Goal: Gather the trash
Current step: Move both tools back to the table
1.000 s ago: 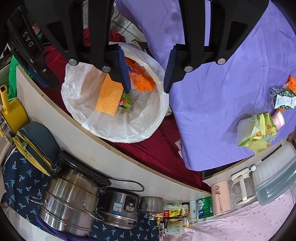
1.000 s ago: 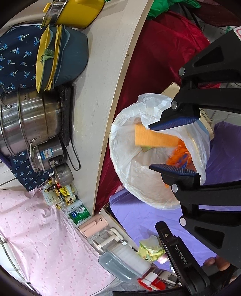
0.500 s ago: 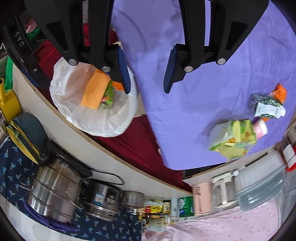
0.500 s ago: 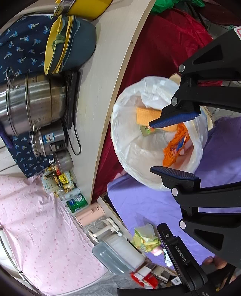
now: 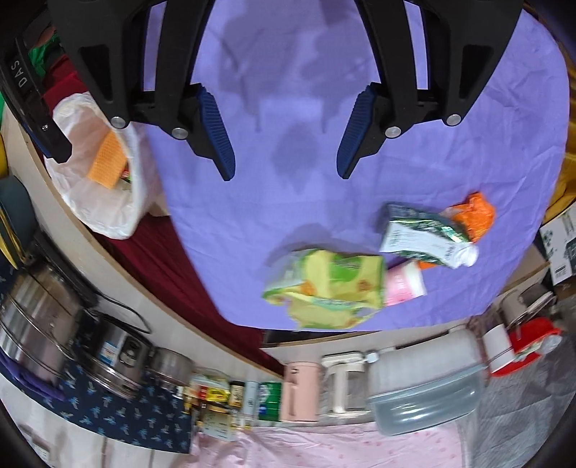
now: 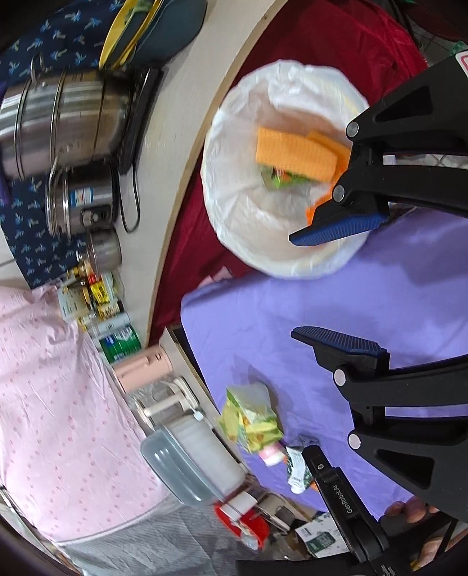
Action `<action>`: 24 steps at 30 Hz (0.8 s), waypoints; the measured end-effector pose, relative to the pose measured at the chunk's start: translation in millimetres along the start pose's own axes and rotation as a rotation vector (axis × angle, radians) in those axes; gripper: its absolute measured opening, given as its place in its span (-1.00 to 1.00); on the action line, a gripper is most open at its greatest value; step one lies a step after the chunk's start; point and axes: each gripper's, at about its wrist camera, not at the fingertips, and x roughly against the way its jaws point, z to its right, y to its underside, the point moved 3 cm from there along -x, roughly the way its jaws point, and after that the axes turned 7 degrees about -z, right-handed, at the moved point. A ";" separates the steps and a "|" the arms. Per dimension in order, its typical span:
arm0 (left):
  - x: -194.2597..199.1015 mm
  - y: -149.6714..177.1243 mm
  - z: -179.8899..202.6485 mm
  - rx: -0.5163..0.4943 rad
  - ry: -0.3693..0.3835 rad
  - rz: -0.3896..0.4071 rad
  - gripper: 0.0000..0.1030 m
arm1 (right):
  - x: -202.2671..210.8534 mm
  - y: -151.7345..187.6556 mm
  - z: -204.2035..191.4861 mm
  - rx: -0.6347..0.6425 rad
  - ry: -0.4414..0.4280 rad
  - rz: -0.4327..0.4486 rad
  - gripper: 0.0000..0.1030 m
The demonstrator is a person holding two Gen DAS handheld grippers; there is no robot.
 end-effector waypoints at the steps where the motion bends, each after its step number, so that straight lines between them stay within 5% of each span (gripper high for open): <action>1: -0.5 -0.5 -8.2 0.014 -0.010 0.000 0.08 | -4.0 0.9 -8.4 0.009 -0.007 -0.006 -0.11; 12: -12.2 -2.8 -86.1 0.105 -0.093 -0.015 0.08 | -46.1 4.3 -85.8 0.085 -0.077 -0.061 -0.11; 24: -25.1 -15.2 -146.8 0.199 -0.074 -0.022 0.08 | -88.3 -2.4 -145.3 0.142 -0.107 -0.102 -0.11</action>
